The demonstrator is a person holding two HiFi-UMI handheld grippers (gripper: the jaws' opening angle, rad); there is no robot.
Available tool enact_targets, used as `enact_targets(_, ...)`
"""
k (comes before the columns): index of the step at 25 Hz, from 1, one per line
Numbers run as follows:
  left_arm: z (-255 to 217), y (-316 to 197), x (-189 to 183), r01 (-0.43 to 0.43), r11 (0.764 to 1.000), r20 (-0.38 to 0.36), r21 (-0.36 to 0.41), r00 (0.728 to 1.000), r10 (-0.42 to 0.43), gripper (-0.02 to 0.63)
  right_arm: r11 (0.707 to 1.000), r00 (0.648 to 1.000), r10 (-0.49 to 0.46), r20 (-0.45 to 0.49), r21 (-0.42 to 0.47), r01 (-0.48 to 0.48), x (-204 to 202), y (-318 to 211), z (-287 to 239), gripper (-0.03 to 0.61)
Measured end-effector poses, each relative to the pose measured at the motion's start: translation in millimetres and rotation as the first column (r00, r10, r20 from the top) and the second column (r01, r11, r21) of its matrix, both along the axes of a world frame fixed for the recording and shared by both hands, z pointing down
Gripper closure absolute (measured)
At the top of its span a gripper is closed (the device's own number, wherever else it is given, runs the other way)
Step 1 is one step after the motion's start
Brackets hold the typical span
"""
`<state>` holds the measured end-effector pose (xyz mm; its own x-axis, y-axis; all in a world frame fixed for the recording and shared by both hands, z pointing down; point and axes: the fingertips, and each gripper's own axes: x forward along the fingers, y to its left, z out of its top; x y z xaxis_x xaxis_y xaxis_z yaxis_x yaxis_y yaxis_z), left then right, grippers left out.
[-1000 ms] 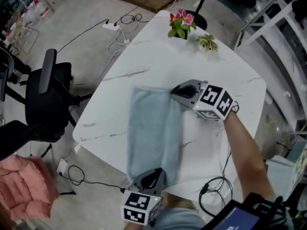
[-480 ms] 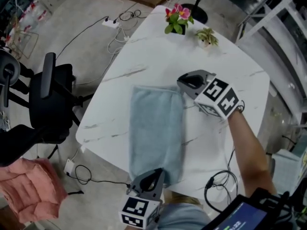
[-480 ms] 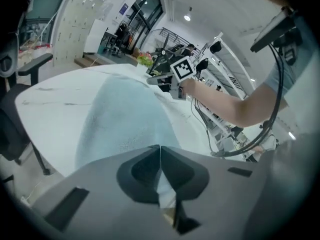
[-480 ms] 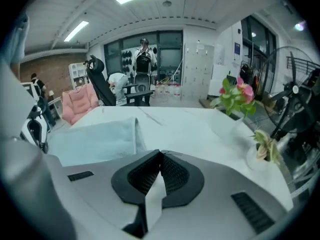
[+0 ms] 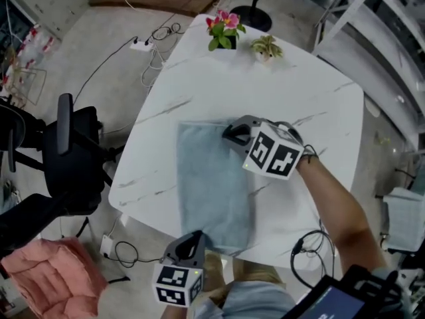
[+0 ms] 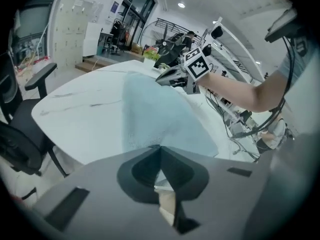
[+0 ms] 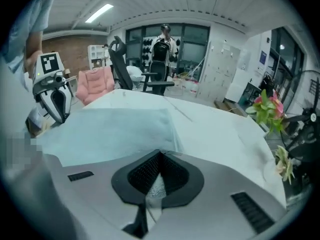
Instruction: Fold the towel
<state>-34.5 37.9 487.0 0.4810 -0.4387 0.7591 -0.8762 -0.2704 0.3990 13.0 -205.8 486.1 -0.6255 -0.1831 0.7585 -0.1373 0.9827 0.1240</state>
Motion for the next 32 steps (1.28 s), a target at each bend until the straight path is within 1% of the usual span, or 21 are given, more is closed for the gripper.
enact_targets(4,-0.9,-12.8,-2.7,-0.069,0.998,-0.018,0.002,0.997,0.07,0.606,0.992,0.991,0.124,-0.042,-0.03,-0.126,42.1,-0.7,5.9,0.56)
enact_targets(7,1.1,-22.9,0.5,-0.145,0.989,-0.018,0.016,0.989,0.145,0.606,0.98,0.979,0.194,-0.064,-0.036,-0.197,76.4,1.9,7.6,0.56)
enact_targets(9,1.0,-27.7,4.2,-0.186,0.982,-0.013,0.018,0.982,0.187,0.606,0.972,0.97,0.23,-0.071,-0.035,-0.233,92.4,4.8,6.7,0.56)
enact_targets(12,0.4,-30.4,9.2,-0.218,0.976,-0.013,0.015,0.976,0.218,0.606,0.961,0.96,0.272,-0.061,-0.032,-0.274,100.7,6.1,5.3,0.56)
enact_targets(15,0.3,-30.4,9.8,-0.219,0.976,-0.016,0.012,0.976,0.219,0.606,0.953,0.953,0.298,-0.051,-0.031,-0.3,98.4,2.9,4.6,0.56)
enact_targets(17,-4.2,-29.9,10.7,-0.212,0.977,-0.023,0.013,0.977,0.212,0.604,0.95,0.95,0.308,-0.044,-0.048,-0.31,98.2,1.2,-2.3,0.535)
enact_targets(20,-15.4,-29.8,12.4,-0.202,0.979,-0.043,0.03,0.978,0.203,0.604,0.948,0.953,0.302,-0.009,-0.105,-0.302,98.0,1.4,-22.8,0.459)
enact_targets(22,-20.0,-31.2,13.2,-0.194,0.98,-0.051,0.04,0.979,0.196,0.604,0.939,0.951,0.31,0.016,-0.16,-0.304,99.7,-3.1,-33.5,0.398)
enact_targets(23,-21.1,-32.3,13.9,-0.19,0.981,-0.054,0.044,0.98,0.193,0.604,0.933,0.948,0.318,0.02,-0.187,-0.309,102.1,-6.9,-35.4,0.378)
enact_targets(25,-21.1,-35.2,15.7,-0.184,0.982,-0.055,0.046,0.981,0.186,0.604,0.915,0.942,0.336,0.017,-0.242,-0.322,107.8,-14.7,-32.1,0.359)
enact_targets(27,-16.9,-37.9,17.6,-0.18,0.983,-0.055,0.039,0.982,0.182,0.604,0.891,0.938,0.347,-0.002,-0.311,-0.33,112.1,-18.5,-20.5,0.328)
enact_targets(29,-9.1,-39.6,19.5,-0.182,0.983,-0.054,0.022,0.982,0.182,0.604,0.866,0.939,0.341,-0.043,-0.376,-0.331,114.7,-18.0,-4.2,0.299)
enact_targets(32,-2.2,-42.5,21.5,-0.185,0.983,-0.058,0.0,0.981,0.184,0.604,0.836,0.946,0.309,-0.101,-0.445,-0.321,113.4,-12.1,13.2,0.287)
